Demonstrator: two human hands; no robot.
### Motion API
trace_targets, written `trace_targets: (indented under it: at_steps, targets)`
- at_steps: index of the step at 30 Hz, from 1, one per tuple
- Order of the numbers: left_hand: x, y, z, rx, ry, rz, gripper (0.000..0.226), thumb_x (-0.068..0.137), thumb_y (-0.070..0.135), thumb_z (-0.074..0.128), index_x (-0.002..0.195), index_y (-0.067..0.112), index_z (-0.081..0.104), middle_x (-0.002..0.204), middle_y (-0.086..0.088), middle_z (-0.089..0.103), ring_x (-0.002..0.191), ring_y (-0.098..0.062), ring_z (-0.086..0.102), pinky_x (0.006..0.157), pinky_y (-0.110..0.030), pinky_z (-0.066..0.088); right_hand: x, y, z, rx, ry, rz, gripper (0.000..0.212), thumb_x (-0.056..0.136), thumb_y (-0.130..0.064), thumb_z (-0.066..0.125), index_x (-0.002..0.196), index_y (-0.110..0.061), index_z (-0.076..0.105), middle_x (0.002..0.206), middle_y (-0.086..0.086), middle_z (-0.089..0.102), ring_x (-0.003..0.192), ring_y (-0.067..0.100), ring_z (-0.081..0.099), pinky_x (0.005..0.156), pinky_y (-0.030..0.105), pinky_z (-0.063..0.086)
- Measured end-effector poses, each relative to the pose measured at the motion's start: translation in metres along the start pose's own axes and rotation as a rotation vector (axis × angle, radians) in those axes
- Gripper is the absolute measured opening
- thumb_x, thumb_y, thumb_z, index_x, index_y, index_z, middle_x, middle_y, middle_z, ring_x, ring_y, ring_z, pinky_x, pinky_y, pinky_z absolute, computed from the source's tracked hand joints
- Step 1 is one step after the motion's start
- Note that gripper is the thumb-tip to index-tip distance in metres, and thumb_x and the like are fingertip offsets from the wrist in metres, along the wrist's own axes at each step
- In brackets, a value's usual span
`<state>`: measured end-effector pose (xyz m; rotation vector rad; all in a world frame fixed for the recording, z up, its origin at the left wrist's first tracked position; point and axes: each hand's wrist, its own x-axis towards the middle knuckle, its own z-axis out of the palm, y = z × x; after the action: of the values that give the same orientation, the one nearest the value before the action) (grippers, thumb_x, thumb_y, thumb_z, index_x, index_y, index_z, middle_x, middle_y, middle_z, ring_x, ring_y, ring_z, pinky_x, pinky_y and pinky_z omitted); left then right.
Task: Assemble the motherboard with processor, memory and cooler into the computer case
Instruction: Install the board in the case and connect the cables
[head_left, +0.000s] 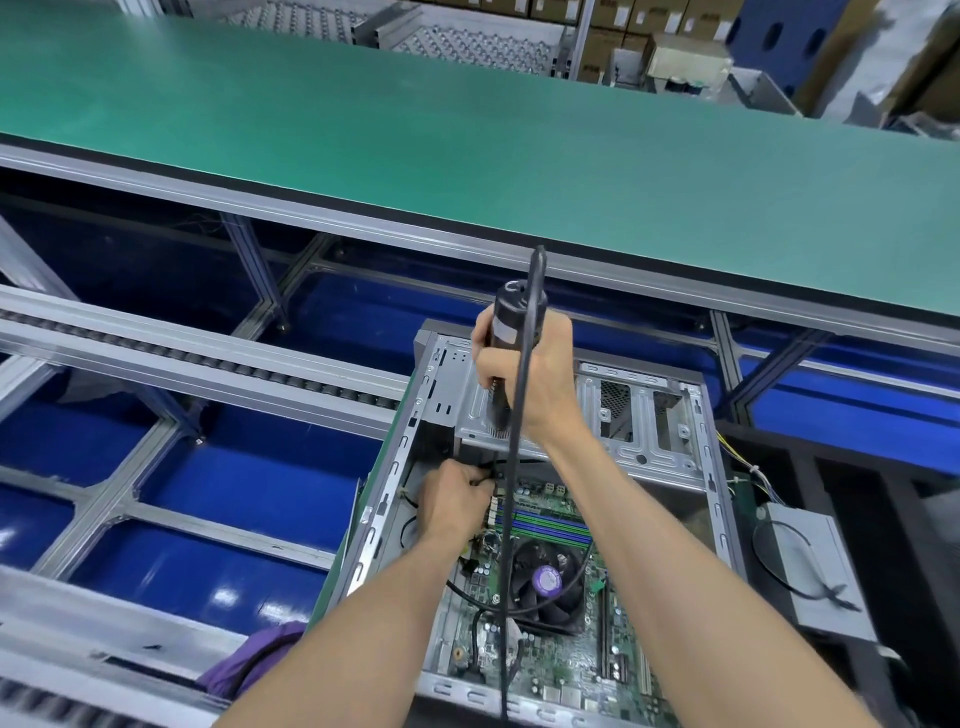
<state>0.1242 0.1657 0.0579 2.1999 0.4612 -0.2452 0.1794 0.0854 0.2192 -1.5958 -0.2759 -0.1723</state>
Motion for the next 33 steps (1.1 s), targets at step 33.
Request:
trace_targets:
  at_steps: [33]
  targets:
    - [0.0003, 0.0, -0.0028, -0.12, -0.01, -0.085, 0.027, 0.089, 0.027, 0.076, 0.113, 0.016, 0.075, 0.105, -0.006, 0.075, 0.084, -0.018, 0.067, 0.075, -0.024, 0.051, 0.0013, -0.0061, -0.002, 0.009, -0.051, 0.005, 0.015, 0.061, 0.004, 0.06, 0.062, -0.011, 0.064, 0.068, 0.024, 0.062, 0.055, 0.017, 0.054, 0.048, 0.026, 0.045]
